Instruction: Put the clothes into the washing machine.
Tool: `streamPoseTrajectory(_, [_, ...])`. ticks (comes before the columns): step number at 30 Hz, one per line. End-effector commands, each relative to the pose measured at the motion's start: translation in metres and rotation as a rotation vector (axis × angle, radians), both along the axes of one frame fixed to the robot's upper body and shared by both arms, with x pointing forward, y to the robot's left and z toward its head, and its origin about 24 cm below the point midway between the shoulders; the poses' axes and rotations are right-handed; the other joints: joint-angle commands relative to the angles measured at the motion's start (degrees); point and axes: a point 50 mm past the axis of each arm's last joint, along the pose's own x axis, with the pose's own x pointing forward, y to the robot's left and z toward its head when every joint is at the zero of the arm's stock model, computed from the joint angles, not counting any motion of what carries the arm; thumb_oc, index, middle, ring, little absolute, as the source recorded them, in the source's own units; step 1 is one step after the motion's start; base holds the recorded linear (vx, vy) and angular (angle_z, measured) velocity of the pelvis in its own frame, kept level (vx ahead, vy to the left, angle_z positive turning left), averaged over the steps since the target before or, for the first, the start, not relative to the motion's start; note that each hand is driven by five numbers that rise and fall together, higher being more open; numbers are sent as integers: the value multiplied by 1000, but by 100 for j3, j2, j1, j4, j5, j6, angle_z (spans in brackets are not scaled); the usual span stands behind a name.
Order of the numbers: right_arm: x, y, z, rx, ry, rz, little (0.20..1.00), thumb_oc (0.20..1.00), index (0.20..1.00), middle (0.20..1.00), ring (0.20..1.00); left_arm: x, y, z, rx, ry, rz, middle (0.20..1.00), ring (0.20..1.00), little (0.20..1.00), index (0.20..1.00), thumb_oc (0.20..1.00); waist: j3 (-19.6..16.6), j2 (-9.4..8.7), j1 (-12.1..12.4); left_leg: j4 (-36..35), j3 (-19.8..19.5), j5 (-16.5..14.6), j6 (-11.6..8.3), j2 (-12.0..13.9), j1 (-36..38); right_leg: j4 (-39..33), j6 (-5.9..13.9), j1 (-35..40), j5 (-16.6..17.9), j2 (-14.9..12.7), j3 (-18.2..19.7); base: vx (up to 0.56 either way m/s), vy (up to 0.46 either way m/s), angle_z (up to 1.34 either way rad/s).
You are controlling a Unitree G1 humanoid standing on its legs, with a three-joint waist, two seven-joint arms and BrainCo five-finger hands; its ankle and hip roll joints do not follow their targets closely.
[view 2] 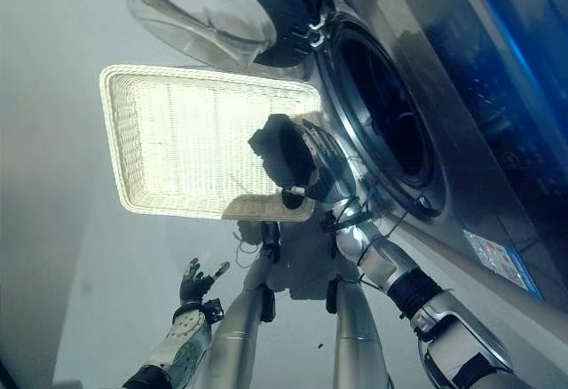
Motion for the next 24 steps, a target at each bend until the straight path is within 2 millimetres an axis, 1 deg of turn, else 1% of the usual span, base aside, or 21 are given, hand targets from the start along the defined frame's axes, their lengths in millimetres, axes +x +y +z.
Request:
streamPoseTrajectory(1, [4, 1, -2, -113, 28, -8, 1000, 1000, 1000, 1000, 1000, 2, 8, 0, 58, -7, -28, 1000, 1000, 1000, 1000, 1000, -170, 141, 127, 95, -33, -258, -156, -307, -3, 134, 410, 120, -237, 69, -260, -13, -16, 19])
streamPoseTrajectory(2, [5, 1, 0, -125, 28, -11, 1000, 1000, 1000, 1000, 1000, 3, 8, 1, 58, -10, -28, 1000, 1000, 1000, 1000, 1000, -170, 142, 136, 104, -36, -234, -157, -304, -46, 118, 409, 90, -199, 71, -266, -1, -26, 21])
streamPoseTrajectory(3, [9, 4, -3, -192, 56, -16, 1000, 1000, 1000, 1000, 1000, 2, 8, 0, 62, -3, -38, 1000, 1000, 1000, 1000, 1000, -170, 130, 196, 94, -88, -250, -153, -319, -23, 133, 415, 115, -227, 50, -302, -18, -52, 15])
streamPoseTrajectory(4, [13, 7, -2, -242, 75, -28, 1000, 1000, 1000, 1000, 1000, 5, 7, 1, 71, -6, -46, 1000, 1000, 1000, 1000, 1000, -170, 107, 266, 119, -143, -223, -151, -333, -106, 117, 417, 68, -180, 42, -344, 4, -57, 18])
streamPoseTrajectory(8, [19, 9, -4, -275, 116, -47, 1000, 1000, 1000, 1000, 1000, 4, 8, 1, 79, -2, -60, 1000, 1000, 1000, 1000, 1000, -170, 80, 348, 143, -217, -241, -147, -349, -128, 158, 417, 68, -216, 28, -400, 1, -54, 17])
streamPoseTrajectory(10, [27, 5, -6, -291, 158, -102, 1000, 1000, 1000, 1000, 1000, 6, 8, 2, 89, -4, -75, 1000, 1000, 1000, 1000, 1000, -170, 63, 435, 154, -277, -229, -143, -360, -192, 179, 416, 35, -216, 17, -460, 10, -52, 16])
streamPoseTrajectory(11, [27, 5, -6, -291, 158, -102, 1000, 1000, 1000, 1000, 1000, 6, 8, 2, 89, -5, -75, 1000, 1000, 1000, 1000, 1000, -170, 64, 433, 156, -278, -229, -143, -360, -194, 180, 416, 34, -217, 17, -462, 8, -46, 15])
streamPoseTrajectory(13, [41, -10, -10, -266, 266, -241, 1000, 1000, 1000, 1000, 1000, 7, 10, 4, 94, -13, -86, 1000, 1000, 1000, 1000, 1000, -170, 56, 556, 154, -364, -206, -147, -366, -287, 207, 424, -21, -215, 3, -549, 9, -54, 16])
streamPoseTrajectory(14, [41, -10, -10, -266, 266, -241, 1000, 1000, 1000, 1000, 1000, 7, 10, 4, 94, -13, -86, 1000, 1000, 1000, 1000, 1000, -170, 56, 556, 154, -364, -206, -147, -366, -287, 207, 424, -21, -215, 3, -549, 25, -64, 24])
streamPoseTrajectory(15, [50, -28, -20, -141, 383, -343, 1000, 1000, 1000, 1000, 1000, 8, 9, 5, 98, -20, -97, 1000, 1000, 1000, 1000, 1000, -170, 72, 638, 142, -410, -188, -146, -363, -356, 225, 423, -77, -203, -17, -618, 27, -47, 24])
streamPoseTrajectory(17, [53, -37, -25, -99, 425, -399, 1000, 1000, 1000, 1000, 1000, 9, 9, 6, 98, -22, -101, 1000, 1000, 1000, 1000, 1000, -170, 80, 675, 135, -434, -182, -144, -359, -394, 240, 421, -113, -200, -23, -646, 31, -40, 23])
streamPoseTrajectory(18, [55, -44, -27, -48, 444, -440, 1000, 1000, 1000, 1000, 1000, 9, 8, 6, 97, -23, -104, 1000, 1000, 1000, 1000, 1000, -170, 88, 699, 123, -442, -173, -138, -355, -421, 246, 418, -139, -195, -24, -667, 17, -14, 15])
streamPoseTrajectory(19, [55, -44, -27, -48, 444, -440, 1000, 1000, 1000, 1000, 1000, 9, 8, 6, 97, -23, -104, 1000, 1000, 1000, 1000, 1000, -170, 88, 699, 123, -442, -173, -138, -355, -421, 246, 418, -139, -195, -24, -667, 27, -10, 18])
streamPoseTrajectory(20, [58, -57, -30, 12, 477, -514, 1000, 1000, 1000, 1000, 1000, 10, 6, 7, 94, -26, -115, 1000, 1000, 1000, 1000, 1000, -170, 119, 744, 127, -455, -171, -142, -356, -487, 259, 426, -195, -184, -39, -707, 20, -5, 11])
streamPoseTrajectory(21, [58, -57, -30, 12, 477, -514, 1000, 1000, 1000, 1000, 1000, 10, 6, 7, 94, -26, -115, 1000, 1000, 1000, 1000, 1000, -170, 119, 744, 127, -455, -171, -142, -356, -487, 259, 426, -195, -184, -39, -707, 32, -13, 9])
streamPoseTrajectory(22, [61, -67, -34, 160, 572, -555, 1000, 1000, 1000, 1000, 1000, 11, 2, 9, 91, -34, -127, 1000, 1000, 1000, 1000, 1000, -170, 149, 782, 123, -461, -158, -145, -353, -563, 264, 429, -262, -165, -59, -741, 34, -4, 5])
streamPoseTrajectory(23, [62, -77, -36, 235, 607, -598, 1000, 1000, 1000, 1000, 1000, 11, -2, 9, 84, -39, -138, 1000, 1000, 1000, 1000, 1000, -170, 189, 816, 113, -473, -145, -141, -365, -616, 272, 424, -315, -154, -65, -758, 34, -4, 8])
streamPoseTrajectory(24, [62, -77, -36, 236, 607, -598, 1000, 1000, 1000, 1000, 1000, 11, -2, 9, 84, -39, -138, 1000, 1000, 1000, 1000, 1000, -170, 189, 817, 114, -474, -145, -141, -364, -617, 272, 424, -316, -153, -65, -758, 36, 10, 9])
